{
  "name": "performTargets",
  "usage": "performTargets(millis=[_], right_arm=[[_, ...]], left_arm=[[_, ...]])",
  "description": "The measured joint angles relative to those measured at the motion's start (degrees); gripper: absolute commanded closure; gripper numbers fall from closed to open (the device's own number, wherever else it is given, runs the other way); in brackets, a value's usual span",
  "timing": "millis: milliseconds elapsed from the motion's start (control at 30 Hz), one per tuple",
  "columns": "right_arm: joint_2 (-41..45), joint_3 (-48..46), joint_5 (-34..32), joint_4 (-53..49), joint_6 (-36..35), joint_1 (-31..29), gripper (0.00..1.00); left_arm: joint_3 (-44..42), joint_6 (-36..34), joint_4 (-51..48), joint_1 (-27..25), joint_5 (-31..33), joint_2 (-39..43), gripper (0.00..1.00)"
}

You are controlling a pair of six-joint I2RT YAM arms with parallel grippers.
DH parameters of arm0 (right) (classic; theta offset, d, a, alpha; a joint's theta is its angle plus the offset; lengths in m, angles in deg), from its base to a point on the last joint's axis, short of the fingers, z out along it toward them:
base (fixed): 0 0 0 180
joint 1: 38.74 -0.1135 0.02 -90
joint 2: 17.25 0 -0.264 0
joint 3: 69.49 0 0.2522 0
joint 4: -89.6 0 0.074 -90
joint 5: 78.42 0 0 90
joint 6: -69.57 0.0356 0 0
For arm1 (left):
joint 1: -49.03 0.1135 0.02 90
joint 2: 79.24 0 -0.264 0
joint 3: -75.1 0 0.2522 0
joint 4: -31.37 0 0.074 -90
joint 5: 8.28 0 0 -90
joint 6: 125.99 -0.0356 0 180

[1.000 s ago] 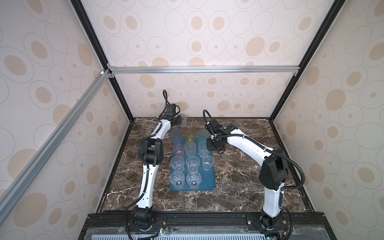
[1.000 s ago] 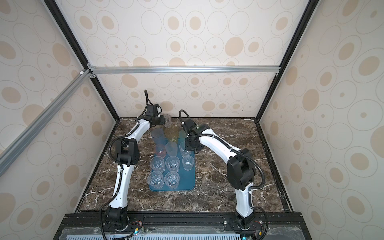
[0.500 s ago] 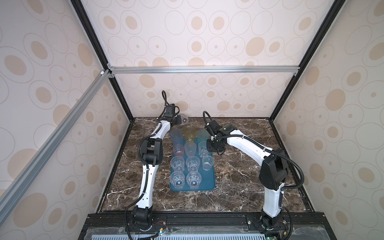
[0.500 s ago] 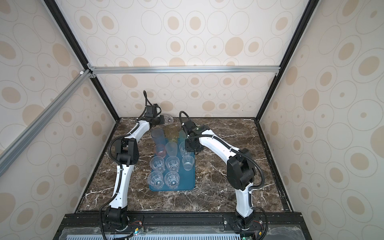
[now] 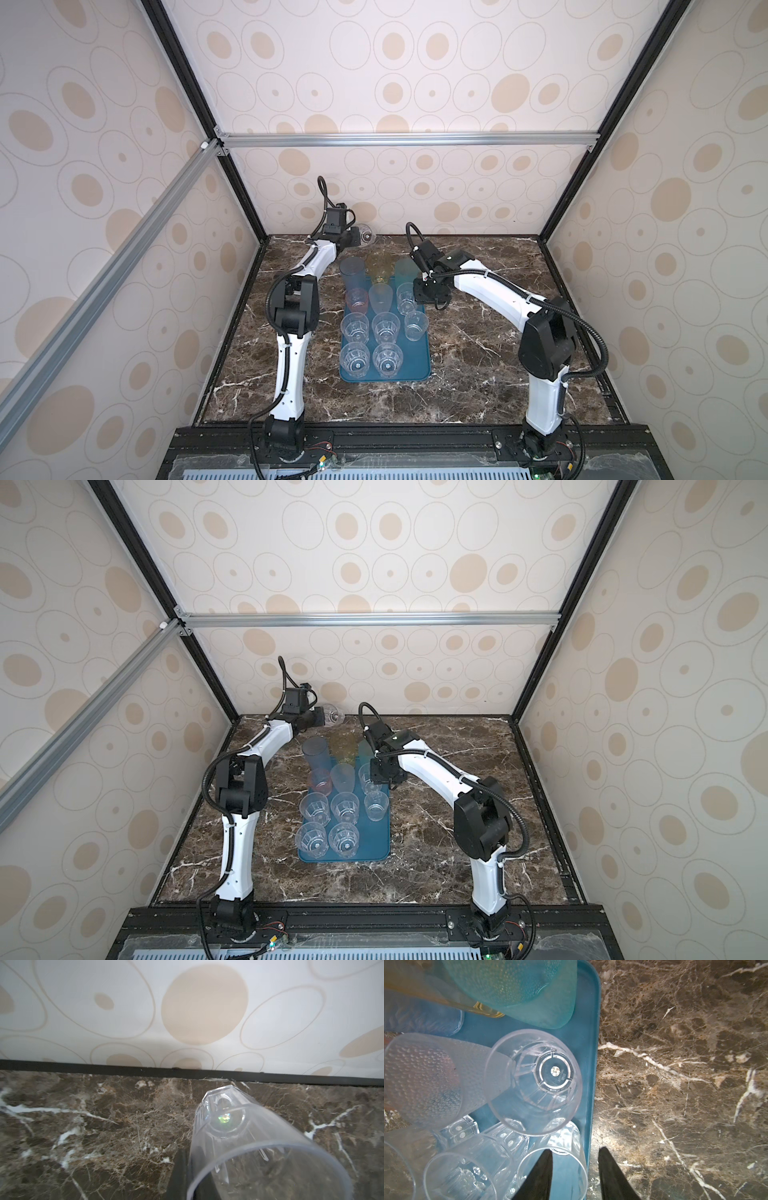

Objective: Place the glasses into the tray
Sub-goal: 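Lift the clear glass and carry it over the tray with the left gripper, then grasp the glass with the right gripper while the left gripper releases it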

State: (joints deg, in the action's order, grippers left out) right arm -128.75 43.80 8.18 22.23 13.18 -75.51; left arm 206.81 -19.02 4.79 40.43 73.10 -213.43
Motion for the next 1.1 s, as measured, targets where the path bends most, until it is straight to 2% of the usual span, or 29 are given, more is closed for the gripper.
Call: performTargets(millis=[200, 400, 600, 733, 900, 1100], right_arm=[[1.5, 3.7, -2.7, -0.8, -0.8, 0.0, 0.62], [1.7, 17.3, -5.2, -2.0, -2.7, -0.3, 0.57], [1.0, 31.5, -8.3, -3.7, -4.4, -3.5, 0.50], [-1.7, 40.2, -9.9, -4.7, -4.8, -6.1, 0.49], [-3.1, 42.1, -11.1, -5.6, -4.8, -8.6, 0.48], [-4.2, 40.2, -13.8, -6.3, -5.2, -10.5, 0.49]], left_arm=[[0.0, 0.0, 0.5, -0.1, 1.4, 8.0, 1.00], [-3.1, 0.0, -1.3, -1.5, 4.5, 17.5, 1.00], [-14.3, 1.5, -2.7, -6.1, 5.5, 29.2, 1.00], [-23.9, 3.7, -3.1, -10.0, 5.6, 37.0, 1.00], [-32.8, 6.8, -3.7, -14.2, 5.6, 44.4, 1.00], [-37.6, 9.9, -6.1, -17.0, 6.0, 49.4, 1.00]])
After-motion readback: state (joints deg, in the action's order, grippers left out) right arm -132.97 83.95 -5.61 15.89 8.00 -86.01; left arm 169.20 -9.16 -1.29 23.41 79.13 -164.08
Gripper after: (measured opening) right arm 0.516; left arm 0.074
